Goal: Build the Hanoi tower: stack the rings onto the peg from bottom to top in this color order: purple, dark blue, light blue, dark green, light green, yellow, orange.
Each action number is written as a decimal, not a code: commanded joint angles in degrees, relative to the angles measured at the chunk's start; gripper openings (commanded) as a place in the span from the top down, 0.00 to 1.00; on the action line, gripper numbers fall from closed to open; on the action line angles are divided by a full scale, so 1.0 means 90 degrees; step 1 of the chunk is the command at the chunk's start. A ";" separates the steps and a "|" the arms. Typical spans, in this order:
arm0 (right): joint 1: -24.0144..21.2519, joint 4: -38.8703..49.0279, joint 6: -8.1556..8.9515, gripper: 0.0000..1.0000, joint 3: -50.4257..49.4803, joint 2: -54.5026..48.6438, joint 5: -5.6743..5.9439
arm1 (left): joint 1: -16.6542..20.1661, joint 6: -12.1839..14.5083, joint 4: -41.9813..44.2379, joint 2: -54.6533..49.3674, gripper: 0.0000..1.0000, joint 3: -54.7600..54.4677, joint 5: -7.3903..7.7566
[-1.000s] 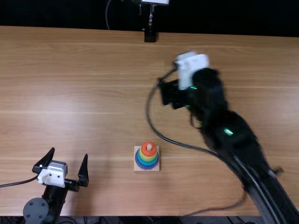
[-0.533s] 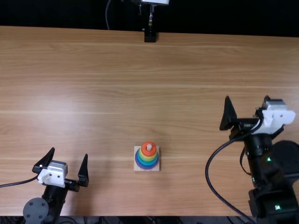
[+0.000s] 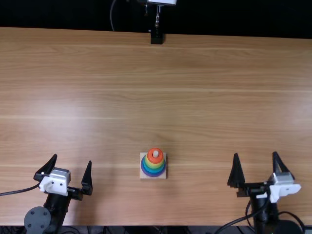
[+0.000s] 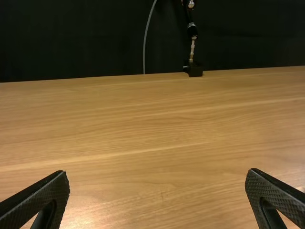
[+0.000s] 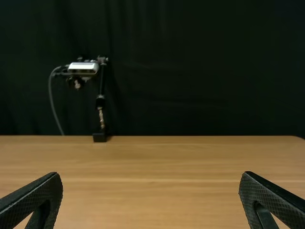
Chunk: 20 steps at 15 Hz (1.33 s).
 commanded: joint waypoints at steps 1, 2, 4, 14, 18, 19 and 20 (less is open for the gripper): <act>-0.0242 0.0032 0.0024 0.00 -0.0509 -0.0495 -0.0271 | -0.0001 0.0038 -0.0095 -0.0076 0.00 -0.0317 0.0129; -0.0457 0.0055 0.0048 0.00 -0.0812 -0.0681 -0.0259 | -0.0001 0.0038 -0.0095 -0.0076 0.00 -0.0317 0.0129; -0.0486 0.0067 0.0036 0.00 -0.1173 -0.0720 -0.0212 | -0.0001 0.0038 -0.0095 -0.0076 0.00 -0.0317 0.0129; -0.0496 -0.0027 0.0048 0.00 -0.1739 -0.0730 -0.0200 | -0.0001 0.0038 -0.0095 -0.0076 0.00 -0.0317 0.0129; -0.0477 -0.0027 0.0013 0.00 -0.1749 -0.0730 -0.0212 | -0.0001 0.0038 -0.0095 -0.0076 0.00 -0.0317 0.0129; -0.0477 -0.0027 0.0001 0.00 -0.1739 -0.0730 -0.0212 | -0.0001 0.0038 -0.0095 -0.0076 0.00 -0.0317 0.0129; -0.0477 -0.0027 0.0001 0.00 -0.1749 -0.0730 -0.0212 | -0.0001 0.0038 -0.0095 -0.0076 0.00 -0.0317 0.0129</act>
